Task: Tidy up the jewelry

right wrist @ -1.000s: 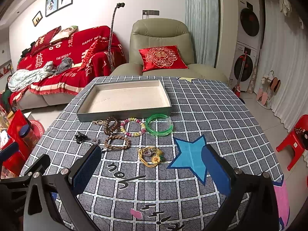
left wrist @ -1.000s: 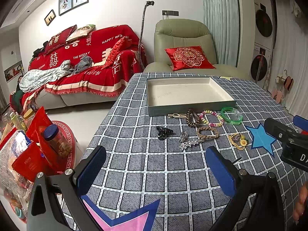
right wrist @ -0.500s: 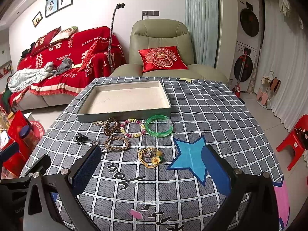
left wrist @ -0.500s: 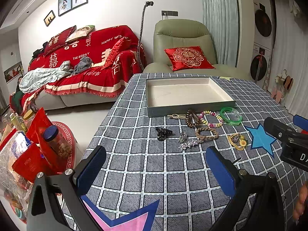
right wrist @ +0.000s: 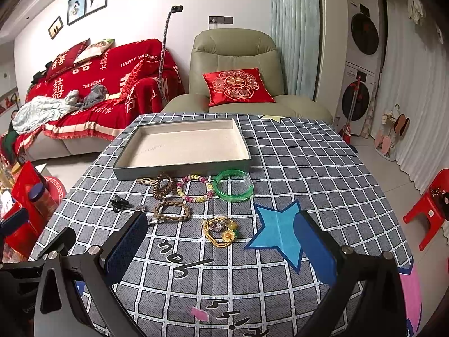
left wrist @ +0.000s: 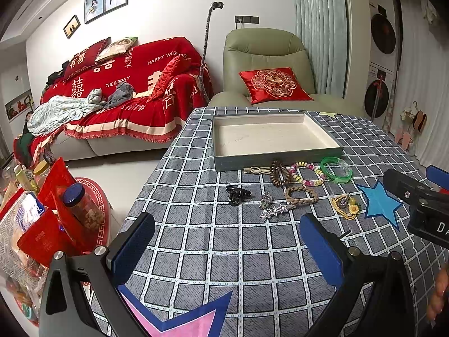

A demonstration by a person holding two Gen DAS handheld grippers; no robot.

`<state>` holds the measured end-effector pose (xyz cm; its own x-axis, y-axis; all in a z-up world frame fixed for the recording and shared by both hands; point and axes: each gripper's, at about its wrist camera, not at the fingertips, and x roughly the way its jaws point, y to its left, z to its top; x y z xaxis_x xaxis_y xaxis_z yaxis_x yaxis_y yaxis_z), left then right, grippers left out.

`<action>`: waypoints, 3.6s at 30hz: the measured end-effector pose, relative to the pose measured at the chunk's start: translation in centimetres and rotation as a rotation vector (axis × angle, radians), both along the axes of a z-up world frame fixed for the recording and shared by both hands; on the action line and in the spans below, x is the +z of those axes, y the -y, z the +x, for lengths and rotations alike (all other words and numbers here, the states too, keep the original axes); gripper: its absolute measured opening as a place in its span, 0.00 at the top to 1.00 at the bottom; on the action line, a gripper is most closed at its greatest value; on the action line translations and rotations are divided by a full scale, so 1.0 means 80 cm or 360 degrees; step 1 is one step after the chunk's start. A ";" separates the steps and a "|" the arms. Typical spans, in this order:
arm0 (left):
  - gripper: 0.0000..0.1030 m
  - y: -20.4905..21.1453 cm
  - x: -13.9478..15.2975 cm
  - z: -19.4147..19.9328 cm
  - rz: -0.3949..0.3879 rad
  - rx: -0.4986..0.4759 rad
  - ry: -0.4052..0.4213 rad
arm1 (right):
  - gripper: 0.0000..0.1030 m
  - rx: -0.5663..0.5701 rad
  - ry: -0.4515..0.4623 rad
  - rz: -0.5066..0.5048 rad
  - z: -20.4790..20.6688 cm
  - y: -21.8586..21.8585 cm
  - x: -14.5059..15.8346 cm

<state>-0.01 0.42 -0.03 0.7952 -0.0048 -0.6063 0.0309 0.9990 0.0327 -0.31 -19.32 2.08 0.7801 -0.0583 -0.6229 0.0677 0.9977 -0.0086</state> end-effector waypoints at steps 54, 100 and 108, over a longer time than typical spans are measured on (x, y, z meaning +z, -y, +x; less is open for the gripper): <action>0.07 -0.022 -0.101 0.191 -0.0125 -0.0216 -0.0584 | 0.16 -0.0081 -0.0632 0.0187 0.109 0.058 -0.125; 0.68 0.001 -0.006 0.215 -0.0271 -0.0490 -0.0369 | 0.77 0.0130 -0.0315 0.0422 0.177 0.055 -0.016; 0.68 0.019 0.008 0.284 -0.0226 -0.0459 -0.0333 | 0.77 0.0206 -0.0328 0.0498 0.259 0.048 -0.011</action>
